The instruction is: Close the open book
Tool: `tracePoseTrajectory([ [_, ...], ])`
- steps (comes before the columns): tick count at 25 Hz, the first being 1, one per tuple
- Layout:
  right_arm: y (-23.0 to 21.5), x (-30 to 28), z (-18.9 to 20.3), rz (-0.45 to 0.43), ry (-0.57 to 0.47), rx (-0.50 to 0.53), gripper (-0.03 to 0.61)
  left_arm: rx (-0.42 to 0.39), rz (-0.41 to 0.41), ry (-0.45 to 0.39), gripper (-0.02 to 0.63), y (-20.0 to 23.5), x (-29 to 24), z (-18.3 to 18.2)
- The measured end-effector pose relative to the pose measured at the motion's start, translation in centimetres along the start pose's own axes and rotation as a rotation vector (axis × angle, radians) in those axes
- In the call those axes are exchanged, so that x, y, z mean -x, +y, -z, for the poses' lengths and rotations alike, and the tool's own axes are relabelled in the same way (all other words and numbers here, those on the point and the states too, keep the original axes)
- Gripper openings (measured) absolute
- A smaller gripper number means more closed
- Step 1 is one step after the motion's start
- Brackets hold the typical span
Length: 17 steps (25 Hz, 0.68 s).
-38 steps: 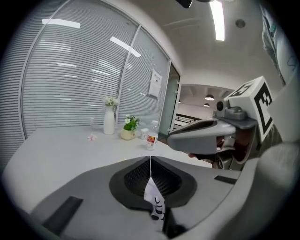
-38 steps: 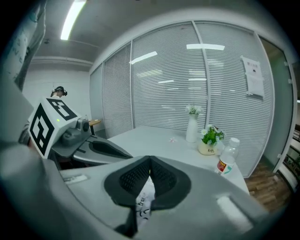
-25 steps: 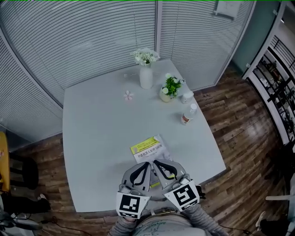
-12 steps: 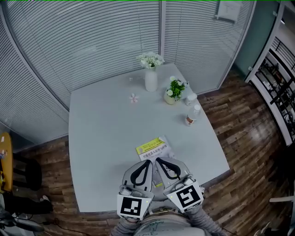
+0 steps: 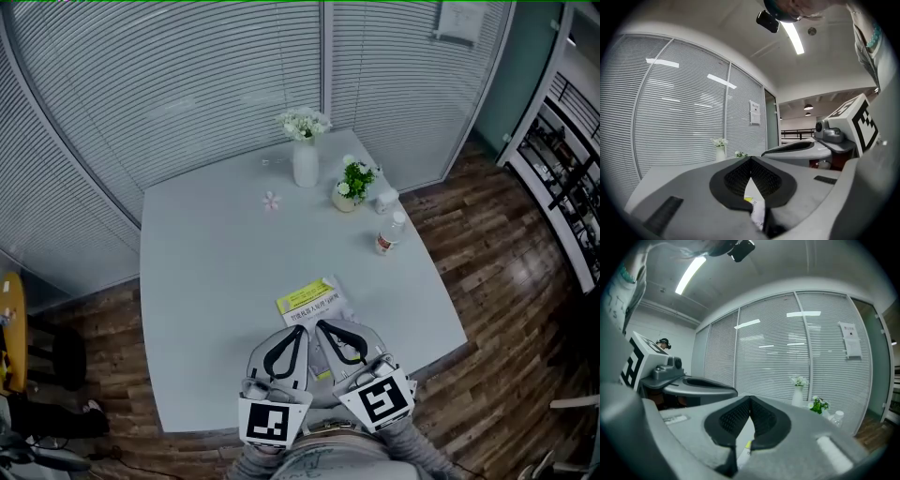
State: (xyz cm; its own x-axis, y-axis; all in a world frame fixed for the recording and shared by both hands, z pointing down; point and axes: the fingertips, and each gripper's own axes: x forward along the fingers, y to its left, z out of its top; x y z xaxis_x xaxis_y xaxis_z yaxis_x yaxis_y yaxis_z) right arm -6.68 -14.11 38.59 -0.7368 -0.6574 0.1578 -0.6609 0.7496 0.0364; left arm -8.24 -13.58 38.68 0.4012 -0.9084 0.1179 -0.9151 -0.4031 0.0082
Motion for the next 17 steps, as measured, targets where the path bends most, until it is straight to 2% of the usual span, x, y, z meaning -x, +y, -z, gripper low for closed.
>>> tracePoseTrajectory([
  [17, 0.68, -0.05, 0.91, -0.017, 0.036, 0.012, 0.002, 0.006, 0.000, 0.012, -0.002, 0.07, 0.34, 0.80],
])
